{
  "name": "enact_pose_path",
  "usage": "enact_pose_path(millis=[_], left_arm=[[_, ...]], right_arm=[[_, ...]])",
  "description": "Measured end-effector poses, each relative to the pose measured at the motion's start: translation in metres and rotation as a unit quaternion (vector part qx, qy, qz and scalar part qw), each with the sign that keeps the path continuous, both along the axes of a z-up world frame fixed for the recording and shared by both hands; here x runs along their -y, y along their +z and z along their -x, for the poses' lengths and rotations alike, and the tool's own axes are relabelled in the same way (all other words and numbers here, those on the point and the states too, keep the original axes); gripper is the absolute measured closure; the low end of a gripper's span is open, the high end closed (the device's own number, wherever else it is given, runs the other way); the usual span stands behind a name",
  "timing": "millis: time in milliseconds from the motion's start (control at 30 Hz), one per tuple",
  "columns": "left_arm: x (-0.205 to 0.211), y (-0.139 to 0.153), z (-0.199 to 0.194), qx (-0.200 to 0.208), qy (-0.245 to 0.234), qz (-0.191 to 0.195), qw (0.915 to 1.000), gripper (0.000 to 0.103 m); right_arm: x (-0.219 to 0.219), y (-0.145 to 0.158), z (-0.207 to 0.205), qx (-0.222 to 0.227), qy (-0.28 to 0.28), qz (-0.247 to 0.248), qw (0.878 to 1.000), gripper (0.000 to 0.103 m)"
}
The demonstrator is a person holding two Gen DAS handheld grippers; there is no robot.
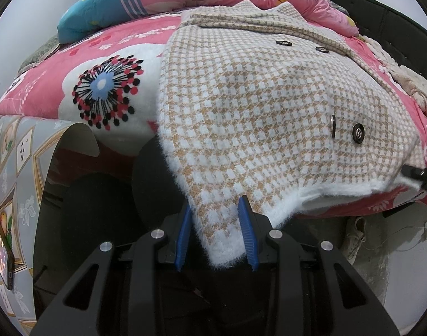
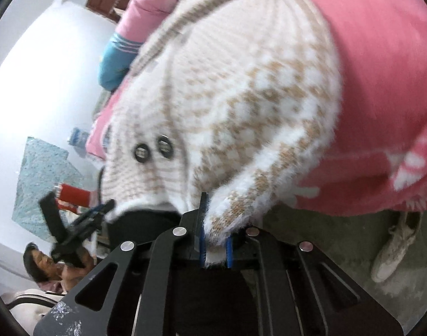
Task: Fold large clothes
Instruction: 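Grasp the coat hem with the right tool and lift it, then grasp the fluffy hem with the left tool while the right tool holds it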
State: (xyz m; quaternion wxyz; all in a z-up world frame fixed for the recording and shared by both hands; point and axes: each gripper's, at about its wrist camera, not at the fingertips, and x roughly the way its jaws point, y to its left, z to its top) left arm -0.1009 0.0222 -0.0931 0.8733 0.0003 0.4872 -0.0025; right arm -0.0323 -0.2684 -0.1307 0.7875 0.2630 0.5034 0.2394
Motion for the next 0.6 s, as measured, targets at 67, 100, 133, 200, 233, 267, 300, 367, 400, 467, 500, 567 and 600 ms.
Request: enact_pose_path(millis=[67,100,133,200,233,267,300,367,400,467,500,567,600], left_arm=[[0.0,0.0,0.001,0.002,-0.001,-0.002,1.0,0.071],[0.0,0.001,0.001,0.004,-0.003,-0.002,1.0,0.073],[0.001,0.002,0.002,0.006,-0.004,-0.002,1.0,0.077],[0.0,0.005,0.003,0.014,-0.01,-0.002,0.9999,0.082],[0.001,0.006,0.003,0.018,-0.012,-0.002,0.9998,0.086],[0.0,0.009,0.004,0.025,-0.016,0.0,0.9996,0.087],[0.0,0.013,0.005,0.032,-0.021,0.004,0.9993,0.09],[0.0,0.02,0.006,0.048,-0.029,0.009,0.9984,0.092],[0.0,0.025,0.005,0.055,-0.033,0.013,0.9979,0.093],[-0.003,0.035,0.004,0.069,-0.038,0.029,0.9965,0.094],[-0.004,0.039,0.001,0.071,-0.039,0.036,0.9961,0.094],[-0.008,0.052,-0.005,0.078,-0.044,0.054,0.9945,0.094],[-0.009,0.058,-0.008,0.081,-0.046,0.061,0.9938,0.094]], right_arm=[[0.004,0.01,-0.001,0.013,0.0,-0.014,1.0,0.095],[0.005,0.016,-0.001,0.022,-0.002,-0.022,1.0,0.095],[0.005,0.021,-0.001,0.028,-0.003,-0.029,0.999,0.095],[0.008,0.027,-0.002,0.036,-0.006,-0.042,0.998,0.095],[0.008,0.029,-0.002,0.04,-0.008,-0.047,0.998,0.095],[0.009,0.033,-0.003,0.044,-0.011,-0.055,0.997,0.095],[0.01,0.035,-0.003,0.047,-0.014,-0.061,0.997,0.095],[0.015,0.037,-0.006,0.052,-0.019,-0.071,0.996,0.095],[0.017,0.04,-0.007,0.055,-0.022,-0.076,0.995,0.095],[0.018,0.044,-0.008,0.059,-0.027,-0.081,0.995,0.095],[0.018,0.046,-0.009,0.06,-0.031,-0.084,0.994,0.095],[0.022,0.053,-0.01,0.064,-0.032,-0.091,0.993,0.095],[0.023,0.057,-0.013,0.069,-0.032,-0.091,0.993,0.095]])
